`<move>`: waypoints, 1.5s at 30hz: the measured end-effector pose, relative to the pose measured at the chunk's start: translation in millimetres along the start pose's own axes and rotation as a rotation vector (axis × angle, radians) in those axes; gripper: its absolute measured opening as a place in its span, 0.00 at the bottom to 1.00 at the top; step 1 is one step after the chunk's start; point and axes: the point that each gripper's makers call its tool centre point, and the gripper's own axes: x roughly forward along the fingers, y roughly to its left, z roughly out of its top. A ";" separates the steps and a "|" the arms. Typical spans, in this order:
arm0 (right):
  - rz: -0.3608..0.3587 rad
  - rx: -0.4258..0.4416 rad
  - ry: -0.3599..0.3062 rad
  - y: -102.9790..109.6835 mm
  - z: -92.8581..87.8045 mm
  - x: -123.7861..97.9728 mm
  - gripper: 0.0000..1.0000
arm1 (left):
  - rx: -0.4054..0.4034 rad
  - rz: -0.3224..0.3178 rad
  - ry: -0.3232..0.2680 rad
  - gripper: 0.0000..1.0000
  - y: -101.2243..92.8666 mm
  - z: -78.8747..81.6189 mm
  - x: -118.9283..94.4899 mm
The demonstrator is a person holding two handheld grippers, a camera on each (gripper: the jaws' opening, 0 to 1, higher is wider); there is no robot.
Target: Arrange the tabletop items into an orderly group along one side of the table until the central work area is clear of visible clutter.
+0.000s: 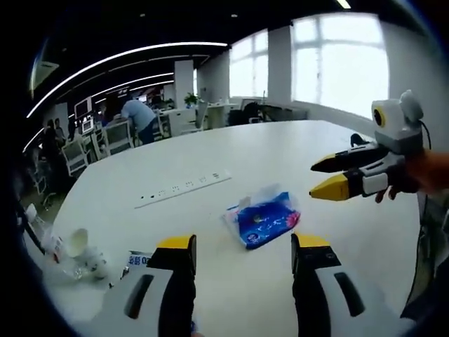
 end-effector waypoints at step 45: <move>-0.045 -0.002 -0.026 94.5 16.5 -15.0 0.44 | 0.080 -0.003 0.064 0.52 54.6 -64.9 -86.8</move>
